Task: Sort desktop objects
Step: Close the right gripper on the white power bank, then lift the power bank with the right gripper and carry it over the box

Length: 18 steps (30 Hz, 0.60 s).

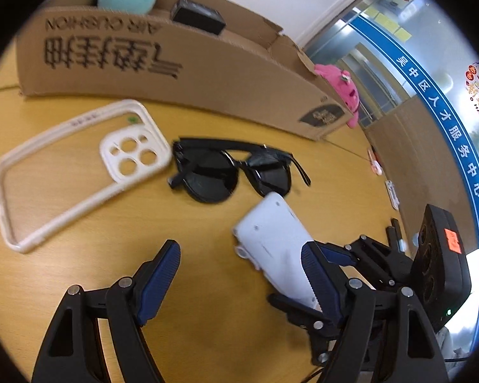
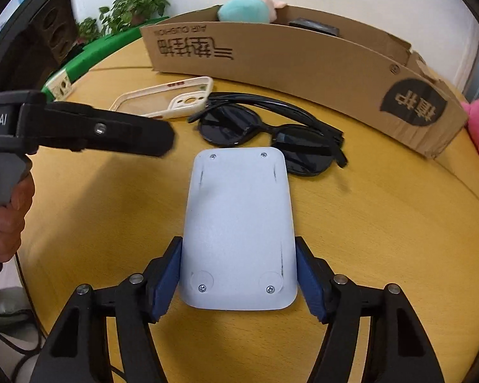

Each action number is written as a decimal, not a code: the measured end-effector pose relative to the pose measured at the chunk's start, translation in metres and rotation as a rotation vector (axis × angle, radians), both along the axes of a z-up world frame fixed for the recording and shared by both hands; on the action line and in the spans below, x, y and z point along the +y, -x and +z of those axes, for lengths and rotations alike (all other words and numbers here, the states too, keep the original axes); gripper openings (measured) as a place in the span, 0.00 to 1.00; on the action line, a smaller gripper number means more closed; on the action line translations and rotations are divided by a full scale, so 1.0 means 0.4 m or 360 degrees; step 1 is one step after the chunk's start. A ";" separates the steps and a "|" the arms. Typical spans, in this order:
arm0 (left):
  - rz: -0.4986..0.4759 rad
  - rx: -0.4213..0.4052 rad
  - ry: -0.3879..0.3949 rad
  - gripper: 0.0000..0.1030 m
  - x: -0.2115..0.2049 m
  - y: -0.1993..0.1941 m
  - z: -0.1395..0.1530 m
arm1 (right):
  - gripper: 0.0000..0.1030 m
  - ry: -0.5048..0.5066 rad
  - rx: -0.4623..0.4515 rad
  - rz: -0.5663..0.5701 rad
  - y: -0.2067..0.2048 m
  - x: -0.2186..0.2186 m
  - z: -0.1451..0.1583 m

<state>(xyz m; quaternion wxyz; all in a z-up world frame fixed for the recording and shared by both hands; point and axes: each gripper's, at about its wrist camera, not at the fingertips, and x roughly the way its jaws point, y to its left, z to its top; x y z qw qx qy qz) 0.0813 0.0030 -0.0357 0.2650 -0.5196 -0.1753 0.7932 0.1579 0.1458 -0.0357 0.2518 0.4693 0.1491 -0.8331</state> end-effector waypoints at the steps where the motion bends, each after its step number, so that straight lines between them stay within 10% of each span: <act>1: -0.0011 -0.0021 -0.0017 0.72 0.005 -0.002 -0.008 | 0.69 0.0017 -0.0009 0.0002 -0.001 -0.006 0.000; 4: -0.0066 -0.0042 -0.0092 0.51 0.026 -0.010 -0.017 | 0.69 0.0029 -0.0001 -0.0015 -0.008 -0.014 -0.003; 18: -0.0014 -0.0003 0.0042 0.42 0.040 -0.028 -0.018 | 0.68 0.0168 -0.0027 -0.0065 -0.013 0.002 0.006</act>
